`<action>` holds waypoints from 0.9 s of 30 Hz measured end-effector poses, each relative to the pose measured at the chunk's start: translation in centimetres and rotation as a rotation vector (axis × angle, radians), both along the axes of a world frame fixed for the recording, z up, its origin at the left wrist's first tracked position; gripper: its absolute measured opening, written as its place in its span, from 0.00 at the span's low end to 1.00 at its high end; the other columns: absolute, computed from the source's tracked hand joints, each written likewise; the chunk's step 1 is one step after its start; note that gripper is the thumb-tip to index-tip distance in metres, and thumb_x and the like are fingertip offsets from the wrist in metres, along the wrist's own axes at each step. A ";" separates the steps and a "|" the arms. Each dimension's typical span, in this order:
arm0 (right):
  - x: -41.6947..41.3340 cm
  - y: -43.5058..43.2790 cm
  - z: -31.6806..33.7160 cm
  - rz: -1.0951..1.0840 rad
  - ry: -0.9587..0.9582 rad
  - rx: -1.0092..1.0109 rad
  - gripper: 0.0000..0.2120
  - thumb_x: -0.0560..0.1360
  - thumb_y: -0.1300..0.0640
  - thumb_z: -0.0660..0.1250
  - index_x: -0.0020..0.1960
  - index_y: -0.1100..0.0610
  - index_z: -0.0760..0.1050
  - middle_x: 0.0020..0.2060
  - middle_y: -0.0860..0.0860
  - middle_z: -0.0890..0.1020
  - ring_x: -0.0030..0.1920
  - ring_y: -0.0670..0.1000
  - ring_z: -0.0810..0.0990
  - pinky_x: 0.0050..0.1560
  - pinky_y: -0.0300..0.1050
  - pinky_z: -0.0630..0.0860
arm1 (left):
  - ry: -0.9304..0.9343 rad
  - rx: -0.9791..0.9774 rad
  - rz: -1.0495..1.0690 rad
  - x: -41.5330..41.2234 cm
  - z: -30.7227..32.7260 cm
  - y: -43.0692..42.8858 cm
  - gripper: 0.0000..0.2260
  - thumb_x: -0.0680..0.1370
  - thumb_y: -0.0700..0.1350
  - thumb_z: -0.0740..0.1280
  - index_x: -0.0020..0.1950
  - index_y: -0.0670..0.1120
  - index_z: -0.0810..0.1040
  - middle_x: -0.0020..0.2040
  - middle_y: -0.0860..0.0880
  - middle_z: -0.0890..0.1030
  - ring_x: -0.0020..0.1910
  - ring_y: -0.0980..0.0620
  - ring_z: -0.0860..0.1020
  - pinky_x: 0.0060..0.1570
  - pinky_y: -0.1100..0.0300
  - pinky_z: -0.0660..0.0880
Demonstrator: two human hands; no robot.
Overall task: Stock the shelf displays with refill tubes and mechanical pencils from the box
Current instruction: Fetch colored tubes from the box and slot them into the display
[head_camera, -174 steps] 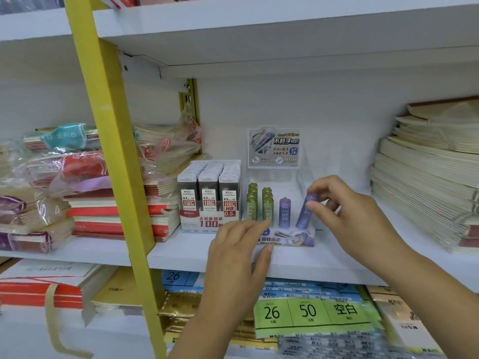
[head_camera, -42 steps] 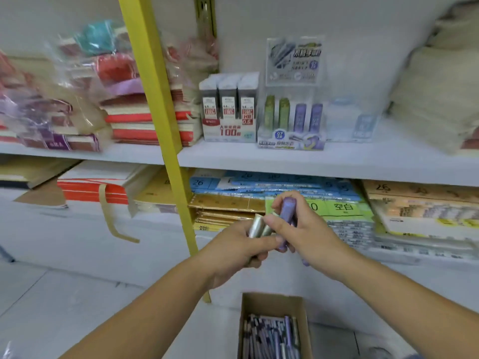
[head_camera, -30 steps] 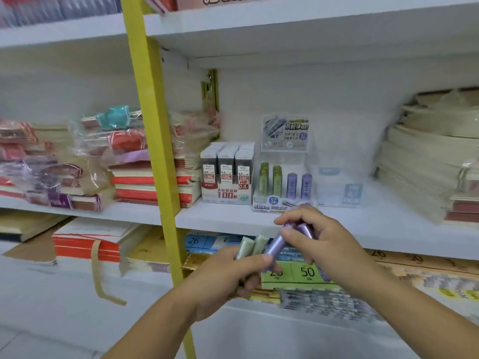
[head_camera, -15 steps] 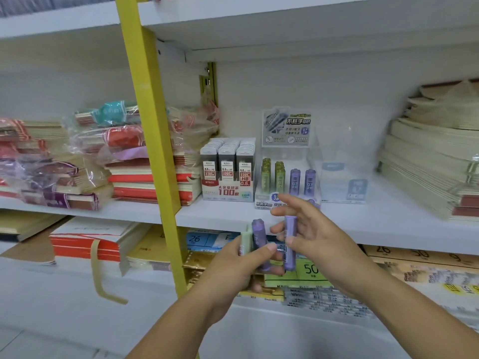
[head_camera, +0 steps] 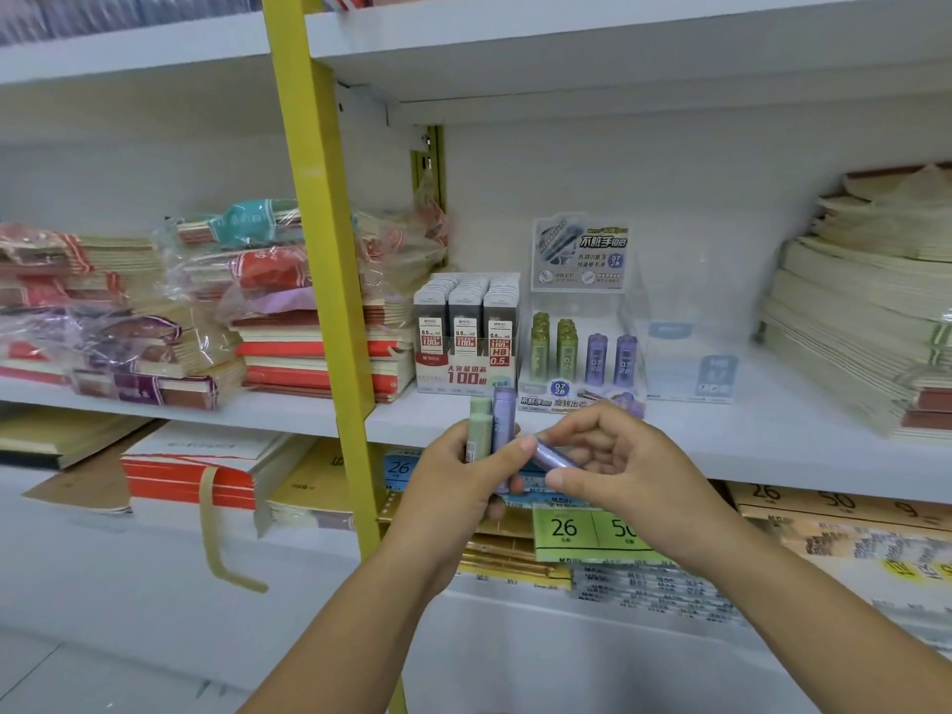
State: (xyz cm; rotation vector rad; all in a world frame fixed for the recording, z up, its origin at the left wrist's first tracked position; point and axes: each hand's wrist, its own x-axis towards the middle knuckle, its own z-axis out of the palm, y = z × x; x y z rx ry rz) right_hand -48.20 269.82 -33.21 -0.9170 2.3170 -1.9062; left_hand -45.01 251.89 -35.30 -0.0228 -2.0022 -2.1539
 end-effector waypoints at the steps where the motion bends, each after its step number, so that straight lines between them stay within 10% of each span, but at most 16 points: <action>1: 0.0 0.0 -0.1 -0.008 0.009 0.005 0.14 0.69 0.65 0.75 0.50 0.52 0.79 0.47 0.45 0.84 0.49 0.46 0.83 0.49 0.36 0.79 | -0.006 0.006 -0.011 -0.1 0.0 0.0 0.04 0.74 0.52 0.75 0.46 0.54 0.85 0.33 0.52 0.80 0.32 0.58 0.76 0.28 0.66 0.70; 12: -1.9 1.8 1.6 -0.180 -0.059 -0.474 0.12 0.70 0.60 0.71 0.53 0.50 0.81 0.48 0.50 0.85 0.49 0.51 0.85 0.47 0.38 0.80 | 0.014 0.167 -0.005 -2.4 1.0 2.6 0.09 0.74 0.48 0.76 0.51 0.47 0.82 0.33 0.52 0.79 0.32 0.57 0.77 0.27 0.65 0.70; 18: -6.9 3.9 9.7 -0.388 0.469 -0.072 0.16 0.74 0.61 0.71 0.49 0.42 0.71 0.47 0.48 0.82 0.48 0.48 0.82 0.52 0.44 0.78 | 0.104 -0.011 0.118 -4.5 2.6 2.8 0.04 0.76 0.55 0.72 0.47 0.57 0.81 0.32 0.53 0.82 0.23 0.60 0.72 0.26 0.66 0.70; 27: -11.6 2.1 11.5 -0.280 0.444 0.496 0.13 0.70 0.64 0.72 0.46 0.48 0.75 0.43 0.44 0.82 0.40 0.43 0.81 0.38 0.30 0.75 | 0.158 -0.131 0.136 -6.0 2.4 2.6 0.03 0.79 0.51 0.69 0.47 0.54 0.79 0.36 0.48 0.81 0.27 0.62 0.76 0.25 0.65 0.72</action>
